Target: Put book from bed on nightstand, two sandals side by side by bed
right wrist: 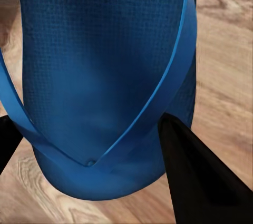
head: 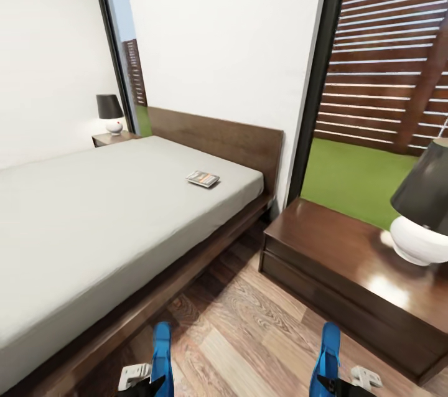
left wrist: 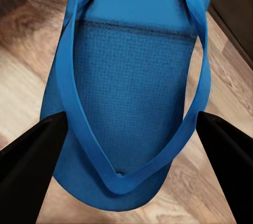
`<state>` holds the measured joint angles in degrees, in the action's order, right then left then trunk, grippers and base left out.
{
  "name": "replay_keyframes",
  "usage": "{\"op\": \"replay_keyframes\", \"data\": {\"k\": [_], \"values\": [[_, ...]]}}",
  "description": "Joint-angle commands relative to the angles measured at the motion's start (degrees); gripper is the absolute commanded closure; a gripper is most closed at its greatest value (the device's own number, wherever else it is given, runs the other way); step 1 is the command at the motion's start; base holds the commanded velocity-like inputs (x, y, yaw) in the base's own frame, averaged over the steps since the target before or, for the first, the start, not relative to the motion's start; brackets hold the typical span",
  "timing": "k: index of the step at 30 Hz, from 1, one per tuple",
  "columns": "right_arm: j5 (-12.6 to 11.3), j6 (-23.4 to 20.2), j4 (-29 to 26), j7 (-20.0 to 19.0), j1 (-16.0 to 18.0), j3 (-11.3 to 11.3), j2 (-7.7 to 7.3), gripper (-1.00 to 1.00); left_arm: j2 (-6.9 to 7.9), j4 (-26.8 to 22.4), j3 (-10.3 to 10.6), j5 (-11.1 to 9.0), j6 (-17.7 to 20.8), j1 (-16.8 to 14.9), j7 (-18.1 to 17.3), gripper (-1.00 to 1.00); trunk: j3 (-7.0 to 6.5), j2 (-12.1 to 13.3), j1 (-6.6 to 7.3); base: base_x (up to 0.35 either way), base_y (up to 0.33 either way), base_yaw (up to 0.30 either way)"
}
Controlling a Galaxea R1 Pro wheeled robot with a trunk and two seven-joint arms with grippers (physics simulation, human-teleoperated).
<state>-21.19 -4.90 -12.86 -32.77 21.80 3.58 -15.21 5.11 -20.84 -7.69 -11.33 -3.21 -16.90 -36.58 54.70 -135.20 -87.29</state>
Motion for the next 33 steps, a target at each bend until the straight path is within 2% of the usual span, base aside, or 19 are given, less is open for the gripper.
{"op": "replay_keyframes", "data": {"k": [1,33], "values": [[-0.3,-0.5,-0.1,-0.1,0.0,0.4,0.0,1.0,-0.01,0.1,-0.2,-0.2,0.0,-0.1,-0.3,1.0,0.05,0.0,0.01,0.0,0.0,0.29],[-0.3,-0.5,-0.1,-0.1,0.0,0.4,0.0,1.0,-0.01,0.1,-0.2,-0.2,0.0,-0.1,-0.3,1.0,0.05,0.0,0.01,0.0,0.0,0.29]]}}
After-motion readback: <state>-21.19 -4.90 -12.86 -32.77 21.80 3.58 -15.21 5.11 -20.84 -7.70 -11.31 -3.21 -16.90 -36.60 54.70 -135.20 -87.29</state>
